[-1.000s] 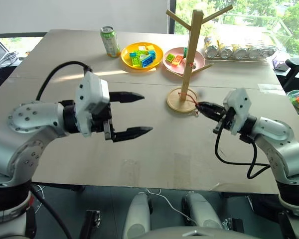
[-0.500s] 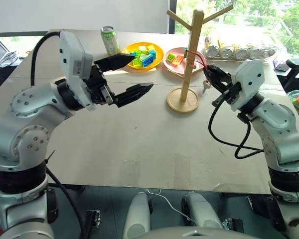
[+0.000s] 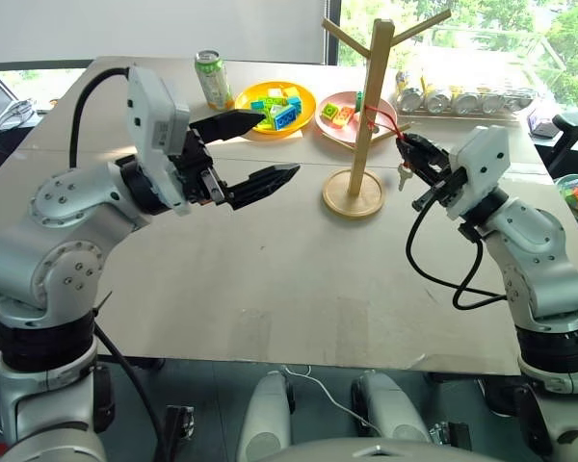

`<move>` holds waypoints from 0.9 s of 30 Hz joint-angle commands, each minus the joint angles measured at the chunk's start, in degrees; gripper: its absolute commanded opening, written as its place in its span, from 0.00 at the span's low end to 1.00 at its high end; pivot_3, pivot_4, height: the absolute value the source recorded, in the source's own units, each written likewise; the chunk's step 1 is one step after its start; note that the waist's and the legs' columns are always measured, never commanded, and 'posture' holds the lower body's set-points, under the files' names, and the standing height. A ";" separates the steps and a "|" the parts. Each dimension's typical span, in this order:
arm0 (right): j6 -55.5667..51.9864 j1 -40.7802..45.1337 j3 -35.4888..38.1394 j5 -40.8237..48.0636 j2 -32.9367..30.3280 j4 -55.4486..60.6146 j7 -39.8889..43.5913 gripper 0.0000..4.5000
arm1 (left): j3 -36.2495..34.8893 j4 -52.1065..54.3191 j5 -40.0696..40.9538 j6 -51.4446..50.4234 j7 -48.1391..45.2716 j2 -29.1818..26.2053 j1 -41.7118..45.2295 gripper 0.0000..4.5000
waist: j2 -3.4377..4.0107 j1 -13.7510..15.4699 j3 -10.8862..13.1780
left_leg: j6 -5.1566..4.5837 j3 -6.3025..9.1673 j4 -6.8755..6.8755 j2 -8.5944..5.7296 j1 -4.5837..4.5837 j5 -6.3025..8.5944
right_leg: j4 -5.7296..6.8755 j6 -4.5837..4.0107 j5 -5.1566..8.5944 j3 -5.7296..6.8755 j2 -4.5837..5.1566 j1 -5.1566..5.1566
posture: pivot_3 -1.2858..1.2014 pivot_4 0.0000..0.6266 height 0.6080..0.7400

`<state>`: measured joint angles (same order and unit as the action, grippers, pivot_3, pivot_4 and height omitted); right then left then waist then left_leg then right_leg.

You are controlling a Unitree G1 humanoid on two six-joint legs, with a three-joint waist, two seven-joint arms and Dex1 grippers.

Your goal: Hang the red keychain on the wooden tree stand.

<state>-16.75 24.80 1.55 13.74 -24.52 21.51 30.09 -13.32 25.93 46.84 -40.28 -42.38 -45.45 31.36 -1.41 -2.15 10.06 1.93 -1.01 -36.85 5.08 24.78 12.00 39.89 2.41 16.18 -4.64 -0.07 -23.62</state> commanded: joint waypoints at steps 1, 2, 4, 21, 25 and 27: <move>1.49 -1.38 1.67 1.50 -1.04 3.28 1.16 0.01 | -0.77 0.38 -0.06 1.70 -0.33 0.17 1.31 1.00 | 0.00 0.00 0.00 | 0.00 0.00 0.00 0.00 0.00 0.00 | 0.00 0.00 0.00 0.00 0.00 0.00 | 0.52 0.24 0.94; 1.34 -1.77 1.53 1.59 -1.27 3.23 1.47 0.01 | -0.62 0.31 -0.12 1.79 -0.33 0.24 1.37 1.00 | 0.00 0.00 0.00 | 0.00 0.00 0.00 0.00 0.00 0.00 | 0.00 0.00 0.00 0.00 0.00 0.01 | 0.52 0.24 0.94; 1.22 -2.09 1.19 1.34 -1.66 2.58 1.82 0.01 | -0.31 0.01 -0.37 2.17 -0.47 0.34 1.37 1.00 | 0.00 0.00 0.00 | 0.00 0.00 -0.01 0.00 0.00 0.00 | 0.00 0.00 0.00 0.00 0.00 0.01 | 0.52 0.24 0.94; -1.91 0.96 -1.32 -2.44 -2.00 -0.48 -0.49 0.01 | 0.60 -0.43 -1.00 2.27 -0.98 0.70 2.18 1.00 | 0.00 0.00 0.00 | 0.00 0.00 -0.01 0.00 -0.01 0.00 | 0.00 0.00 0.00 0.00 0.00 0.01 | 0.52 0.24 0.94; -3.07 1.59 -2.03 -3.34 -1.92 -0.35 -0.70 0.18 | 1.15 -0.76 -1.92 2.63 -1.15 0.75 2.43 1.00 | 0.00 0.00 0.00 | 0.00 0.00 -0.01 0.00 -0.01 0.00 | 0.00 0.00 0.00 0.00 0.00 0.01 | 0.52 0.24 0.94; -3.56 1.58 -2.11 -3.26 -1.99 -0.16 -0.46 0.30 | 1.14 -0.65 -2.07 2.62 -1.22 0.76 2.36 1.00 | 0.00 -0.01 0.00 | 0.00 0.00 -0.01 0.00 -0.01 0.00 | 0.00 0.00 0.00 0.00 0.00 0.01 | 0.52 0.24 0.94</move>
<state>-20.13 25.44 -1.08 10.32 -26.04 19.26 29.76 -11.59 24.64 44.94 -38.55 -43.52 -44.58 32.95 -1.41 -2.16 10.06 1.94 -1.01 -36.86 5.08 24.77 12.00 39.89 2.41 16.18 -4.64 -0.07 -23.61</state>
